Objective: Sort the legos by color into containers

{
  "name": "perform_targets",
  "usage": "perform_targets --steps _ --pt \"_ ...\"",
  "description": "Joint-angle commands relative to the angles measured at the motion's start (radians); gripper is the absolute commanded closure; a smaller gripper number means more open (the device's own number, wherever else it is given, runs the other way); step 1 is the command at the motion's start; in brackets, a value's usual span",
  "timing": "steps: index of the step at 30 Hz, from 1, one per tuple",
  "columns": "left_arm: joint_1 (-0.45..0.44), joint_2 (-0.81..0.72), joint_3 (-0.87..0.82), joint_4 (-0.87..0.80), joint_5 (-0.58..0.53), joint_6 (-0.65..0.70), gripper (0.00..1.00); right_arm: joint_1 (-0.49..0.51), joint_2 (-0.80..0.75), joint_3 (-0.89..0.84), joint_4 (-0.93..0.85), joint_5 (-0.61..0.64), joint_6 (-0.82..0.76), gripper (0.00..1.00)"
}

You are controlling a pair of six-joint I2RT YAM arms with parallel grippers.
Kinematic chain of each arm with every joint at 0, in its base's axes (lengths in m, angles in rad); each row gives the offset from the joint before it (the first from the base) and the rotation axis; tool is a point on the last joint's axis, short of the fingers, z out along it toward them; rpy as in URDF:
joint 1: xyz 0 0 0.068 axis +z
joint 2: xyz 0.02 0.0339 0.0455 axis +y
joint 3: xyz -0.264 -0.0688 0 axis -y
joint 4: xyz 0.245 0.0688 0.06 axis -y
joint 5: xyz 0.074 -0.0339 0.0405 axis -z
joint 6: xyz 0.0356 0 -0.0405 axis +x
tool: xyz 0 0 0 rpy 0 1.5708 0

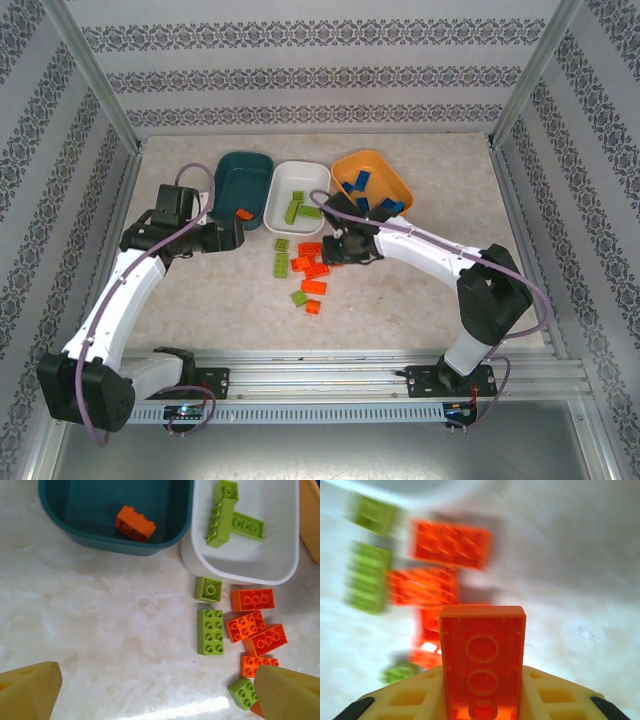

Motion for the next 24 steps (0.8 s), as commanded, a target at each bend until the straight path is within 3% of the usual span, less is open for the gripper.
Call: perform_targets --steps 1,12,24 --pt "0.017 -0.07 -0.039 0.089 -0.034 0.042 0.0 -0.016 0.011 0.12 0.037 -0.133 -0.038 0.67" --pt "0.017 -0.198 -0.125 0.187 -0.043 0.055 0.0 -0.021 0.272 0.56 0.047 -0.253 -0.037 0.67" --pt "0.018 -0.231 -0.138 0.2 -0.055 0.068 0.0 -0.02 0.638 1.021 0.037 -0.35 0.022 0.68"
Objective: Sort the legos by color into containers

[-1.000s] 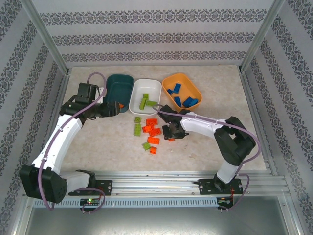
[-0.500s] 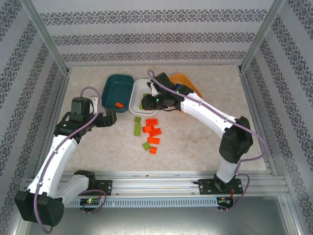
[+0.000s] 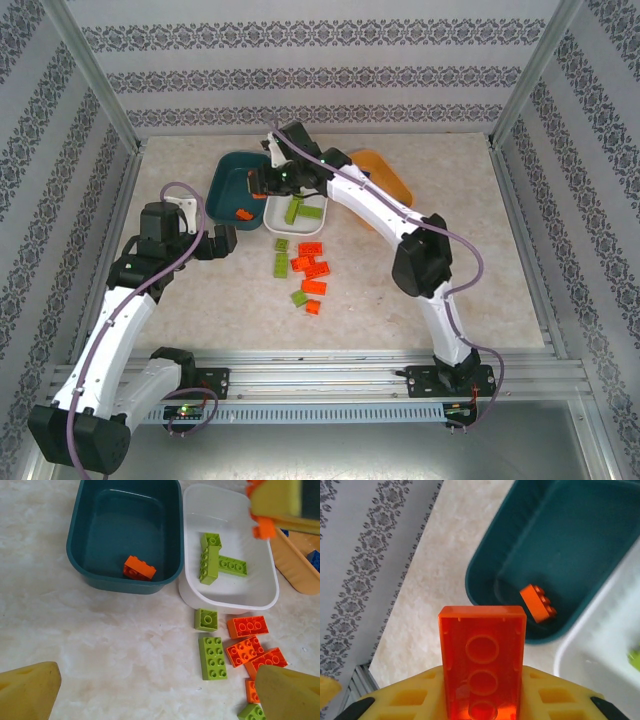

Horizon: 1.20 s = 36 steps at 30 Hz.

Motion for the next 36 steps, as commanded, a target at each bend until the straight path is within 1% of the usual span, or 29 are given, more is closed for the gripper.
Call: perform_targets --steps 1,5,8,14,16,17,18,20,23,26,29,31,33,36 --pt "0.011 -0.028 -0.01 0.041 -0.027 0.031 0.0 -0.005 0.089 0.127 -0.017 -0.042 0.03 0.68" --pt "0.012 -0.031 -0.01 0.035 -0.043 0.038 0.0 -0.007 0.209 0.278 -0.042 -0.035 0.055 0.68" --pt "0.011 -0.034 -0.009 0.038 -0.046 0.035 0.0 -0.01 0.283 0.359 -0.045 -0.027 0.081 0.67" --pt "0.012 -0.03 -0.013 0.045 -0.032 0.03 0.0 -0.027 0.389 0.449 0.036 0.016 0.119 0.66" --pt "0.012 -0.027 -0.014 0.048 -0.035 0.032 0.0 -0.035 0.425 0.493 0.051 0.024 0.136 0.62" --pt "0.012 -0.024 -0.015 0.047 -0.034 0.031 0.0 -0.039 0.443 0.518 0.056 0.02 0.147 0.57" --pt "0.012 -0.023 -0.015 0.046 -0.034 0.03 0.0 -0.041 0.453 0.536 0.058 0.018 0.153 0.53" --pt "0.012 -0.021 -0.017 0.046 -0.031 0.027 0.0 -0.048 0.457 0.55 0.064 0.018 0.154 0.49" --pt "0.011 -0.016 -0.018 0.048 -0.028 0.027 0.0 -0.05 0.424 0.546 0.06 0.033 0.129 0.45" --pt "0.012 -0.009 -0.019 0.048 -0.024 0.03 0.0 -0.052 0.363 0.531 0.023 0.045 0.093 0.43" --pt "0.009 0.003 -0.024 0.052 0.009 0.035 0.0 -0.046 0.252 0.448 -0.066 0.08 0.049 0.4" --pt "0.008 0.02 -0.022 0.052 0.041 0.036 0.0 -0.033 0.142 0.306 -0.113 0.112 0.001 0.38" --pt "0.003 0.048 -0.018 0.049 0.074 0.036 0.0 -0.016 -0.001 0.104 -0.136 0.165 -0.046 0.36" --pt "-0.015 0.1 -0.011 0.039 0.119 0.024 0.0 -0.006 -0.227 -0.291 -0.055 0.208 -0.053 0.36"
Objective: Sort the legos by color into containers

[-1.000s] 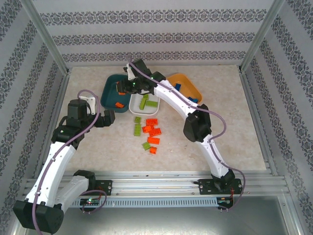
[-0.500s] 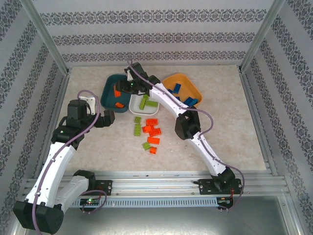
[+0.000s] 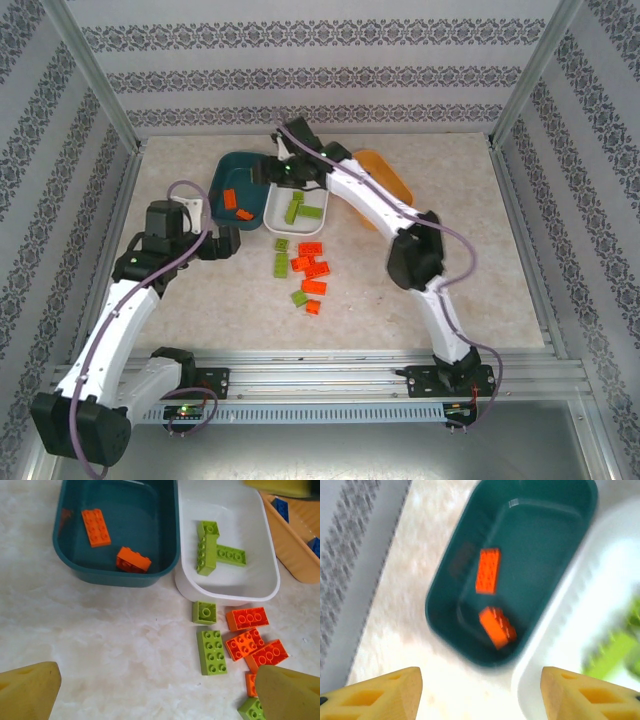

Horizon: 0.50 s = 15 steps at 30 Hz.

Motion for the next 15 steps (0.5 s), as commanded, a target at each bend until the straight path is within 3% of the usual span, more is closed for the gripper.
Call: perform_targets --steps 1,6,9,15 --pt "-0.023 0.053 0.003 0.016 0.079 0.003 0.0 0.016 -0.23 -0.336 0.029 0.08 -0.048 0.35" --pt "-0.171 0.197 0.081 -0.097 0.023 0.011 0.0 -0.012 -0.508 -0.761 0.088 0.123 -0.015 0.35" --pt "-0.285 0.264 0.118 -0.157 -0.07 -0.014 0.0 -0.023 -0.619 -0.93 0.105 0.136 -0.007 0.35" --pt "-0.407 0.351 0.112 -0.137 -0.12 -0.142 0.04 -0.039 -0.774 -1.153 0.163 0.132 0.033 0.35"
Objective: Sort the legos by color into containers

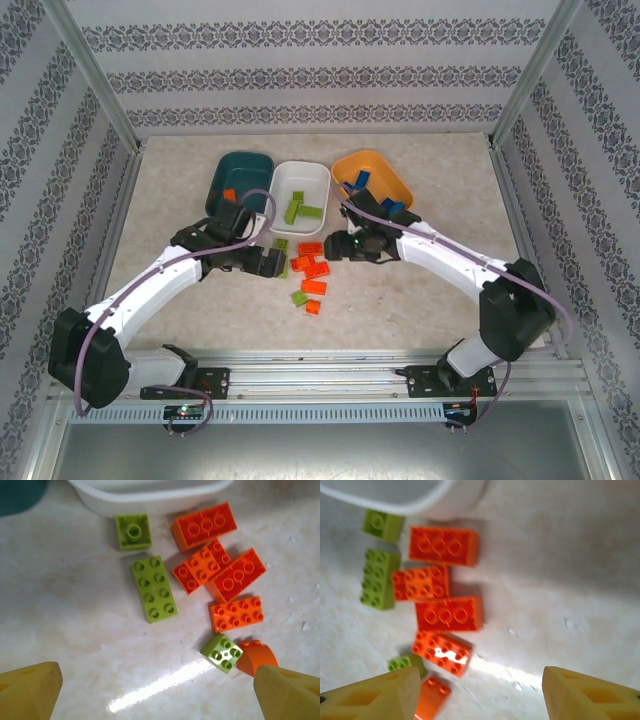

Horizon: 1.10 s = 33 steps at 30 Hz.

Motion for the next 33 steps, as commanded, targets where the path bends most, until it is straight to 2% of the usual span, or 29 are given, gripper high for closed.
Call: perform_targets --steps 1,6,11,15,23,33 --pt "-0.048 0.047 0.029 -0.044 -0.068 -0.088 0.06 -0.002 -0.092 -0.08 0.07 0.014 0.034 0.35" --pt "-0.112 0.156 0.082 -0.073 -0.121 -0.109 0.11 -0.004 -0.185 -0.193 0.085 0.018 0.041 0.35" --pt "-0.115 0.235 0.096 -0.041 -0.149 -0.102 0.15 -0.019 -0.257 -0.269 0.08 0.012 0.037 0.34" --pt "-0.114 0.316 0.134 -0.019 -0.129 -0.095 0.21 -0.037 -0.296 -0.307 0.078 0.007 0.035 0.35" --pt "-0.108 0.417 0.19 -0.015 -0.152 -0.084 0.25 -0.063 -0.326 -0.34 0.085 -0.008 0.042 0.35" --pt "-0.061 0.481 0.195 0.033 -0.11 -0.06 0.28 -0.056 -0.298 -0.338 0.097 -0.044 0.052 0.35"
